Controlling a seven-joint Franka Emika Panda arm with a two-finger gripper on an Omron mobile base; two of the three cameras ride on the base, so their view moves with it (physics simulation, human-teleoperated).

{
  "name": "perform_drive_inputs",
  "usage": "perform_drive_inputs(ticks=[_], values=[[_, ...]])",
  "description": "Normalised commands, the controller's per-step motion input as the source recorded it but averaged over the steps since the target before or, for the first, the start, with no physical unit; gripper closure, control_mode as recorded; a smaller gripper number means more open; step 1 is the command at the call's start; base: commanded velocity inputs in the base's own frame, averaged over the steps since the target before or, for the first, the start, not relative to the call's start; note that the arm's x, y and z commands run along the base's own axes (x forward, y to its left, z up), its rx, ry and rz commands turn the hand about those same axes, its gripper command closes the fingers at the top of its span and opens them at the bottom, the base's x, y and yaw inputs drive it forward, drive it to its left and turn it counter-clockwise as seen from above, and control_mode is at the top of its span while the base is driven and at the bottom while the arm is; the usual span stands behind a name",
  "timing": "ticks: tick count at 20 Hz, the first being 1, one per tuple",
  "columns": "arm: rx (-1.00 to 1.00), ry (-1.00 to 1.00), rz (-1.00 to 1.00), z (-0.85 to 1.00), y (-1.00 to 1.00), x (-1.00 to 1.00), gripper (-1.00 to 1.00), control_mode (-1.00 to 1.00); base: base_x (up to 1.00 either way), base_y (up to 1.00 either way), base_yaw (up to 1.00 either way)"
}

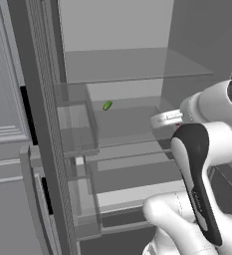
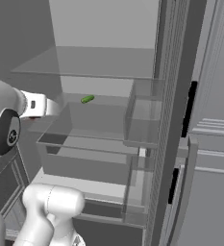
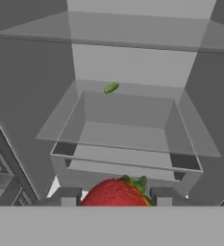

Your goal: Take the strawberry from the fridge and place it on top of the pancake, located on the dining counter.

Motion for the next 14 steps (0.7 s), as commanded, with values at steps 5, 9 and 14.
perform_drive_inputs(ticks=[5, 9, 14], values=[[0.0, 0.0, 0.0, 0.0, 0.0, 0.0, 1.0, 1.0, -1.0, 0.0, 0.0], [0.0, 0.0, 0.0, 0.0, 0.0, 0.0, 1.0, 1.0, -1.0, 0.0, 0.0], [0.0, 0.0, 0.0, 0.0, 0.0, 0.0, 1.0, 1.0, -1.0, 0.0, 0.0]])
